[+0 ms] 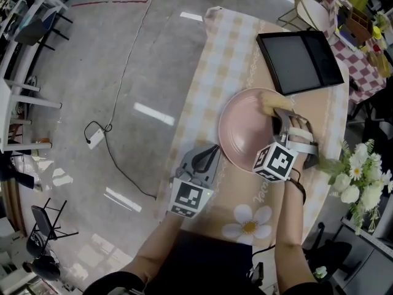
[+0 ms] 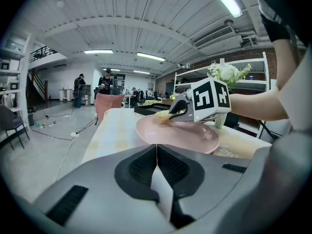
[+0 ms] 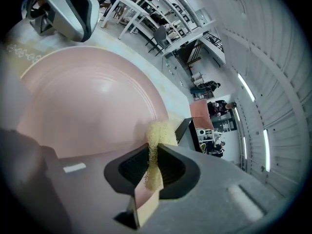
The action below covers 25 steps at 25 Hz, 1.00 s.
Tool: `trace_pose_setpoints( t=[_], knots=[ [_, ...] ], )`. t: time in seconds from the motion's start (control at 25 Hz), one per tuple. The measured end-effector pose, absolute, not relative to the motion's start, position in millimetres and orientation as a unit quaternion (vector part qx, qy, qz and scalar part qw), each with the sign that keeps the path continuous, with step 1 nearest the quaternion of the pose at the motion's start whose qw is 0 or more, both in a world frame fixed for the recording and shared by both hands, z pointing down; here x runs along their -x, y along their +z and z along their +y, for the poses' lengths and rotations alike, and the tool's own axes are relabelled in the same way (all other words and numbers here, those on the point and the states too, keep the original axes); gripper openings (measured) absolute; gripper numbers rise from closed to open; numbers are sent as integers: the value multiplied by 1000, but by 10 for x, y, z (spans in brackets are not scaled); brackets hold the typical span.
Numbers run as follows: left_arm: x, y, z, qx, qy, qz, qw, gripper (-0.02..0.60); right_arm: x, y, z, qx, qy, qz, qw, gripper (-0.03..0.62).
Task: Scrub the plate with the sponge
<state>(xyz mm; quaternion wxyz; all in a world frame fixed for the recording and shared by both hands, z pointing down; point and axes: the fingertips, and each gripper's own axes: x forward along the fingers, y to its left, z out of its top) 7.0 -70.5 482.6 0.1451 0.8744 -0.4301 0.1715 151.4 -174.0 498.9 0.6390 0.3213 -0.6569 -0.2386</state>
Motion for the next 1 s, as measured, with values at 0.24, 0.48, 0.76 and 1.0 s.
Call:
trace_pose_setpoints(
  t=[0.24,0.48,0.76,1.0],
  knots=[
    [-76,4821,-694,-875,174,-428,143,12,-1556,5097,-1755,-318,-229,-658,643,48],
    [-70,4836,-697,-874,175,-430,142,12,-1554,5182,-1743,-310,-211,-666,645,48],
    [-73,4847,-697,-874,179,-431,138,12,-1559,5195,-1707,-306,-205,-666,649,48],
    [-75,4842,-699,-873,181,-431,136,12,-1572,5205,-1637,-302,-194,-667,653,48]
  ],
)
